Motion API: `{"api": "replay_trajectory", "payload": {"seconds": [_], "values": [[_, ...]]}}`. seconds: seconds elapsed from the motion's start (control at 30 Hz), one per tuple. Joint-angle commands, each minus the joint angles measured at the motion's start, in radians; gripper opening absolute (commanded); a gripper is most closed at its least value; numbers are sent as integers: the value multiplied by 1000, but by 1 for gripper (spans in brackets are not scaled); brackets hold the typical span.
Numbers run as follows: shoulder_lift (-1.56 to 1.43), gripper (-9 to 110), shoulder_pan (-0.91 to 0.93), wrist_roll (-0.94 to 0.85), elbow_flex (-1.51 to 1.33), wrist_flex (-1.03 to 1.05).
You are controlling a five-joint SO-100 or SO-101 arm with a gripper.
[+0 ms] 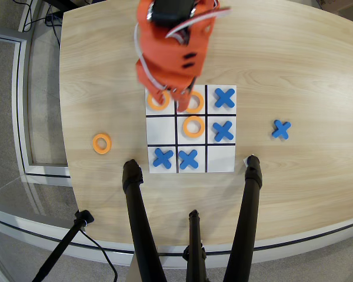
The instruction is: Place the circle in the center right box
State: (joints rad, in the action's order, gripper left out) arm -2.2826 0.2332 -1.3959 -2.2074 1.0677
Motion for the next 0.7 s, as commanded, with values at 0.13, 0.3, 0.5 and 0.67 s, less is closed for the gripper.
{"api": "replay_trajectory", "payload": {"seconds": [0.13, 0.3, 0.5, 0.67], "values": [[328, 13, 140, -17, 215, -144], [525, 13, 202, -21, 360, -178], [796, 13, 250, -25, 606, -169], [948, 13, 268, -83, 706, -169]]}}
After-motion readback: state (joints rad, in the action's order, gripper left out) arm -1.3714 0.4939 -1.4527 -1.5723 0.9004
